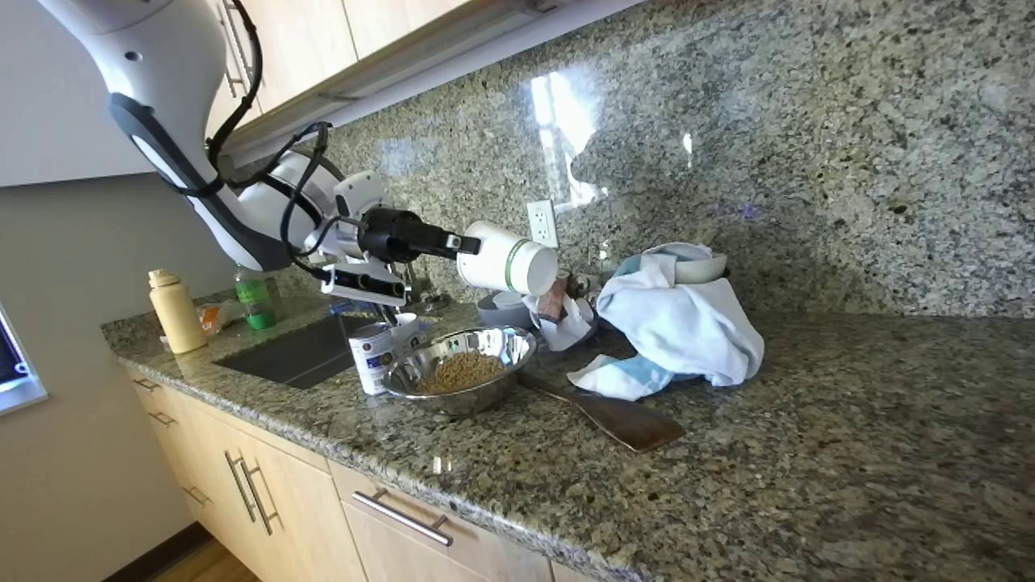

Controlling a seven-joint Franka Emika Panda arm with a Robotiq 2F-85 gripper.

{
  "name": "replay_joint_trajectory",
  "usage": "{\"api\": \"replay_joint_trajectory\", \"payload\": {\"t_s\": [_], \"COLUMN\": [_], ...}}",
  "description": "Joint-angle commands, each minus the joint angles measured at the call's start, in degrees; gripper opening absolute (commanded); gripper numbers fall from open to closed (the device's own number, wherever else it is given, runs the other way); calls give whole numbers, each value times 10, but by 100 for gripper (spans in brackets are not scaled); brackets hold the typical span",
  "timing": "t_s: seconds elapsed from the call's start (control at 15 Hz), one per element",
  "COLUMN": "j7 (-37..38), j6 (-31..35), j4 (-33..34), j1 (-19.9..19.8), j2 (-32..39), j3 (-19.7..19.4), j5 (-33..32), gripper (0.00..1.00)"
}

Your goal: Pour some contents from the cup into the bowl

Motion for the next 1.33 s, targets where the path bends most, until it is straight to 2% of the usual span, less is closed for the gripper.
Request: {"api": "replay_joint_trajectory", "payload": {"t_s": [0.0, 0.73, 1.27], "j7": [-3, 0, -8], "j6": [-40, -148, -196], "j4": [3, 4, 10], "j1": [3, 37, 47], "j2": [0, 17, 44], "j3": [10, 39, 46], "j5": [-12, -30, -67], "gripper": [1, 1, 1]}}
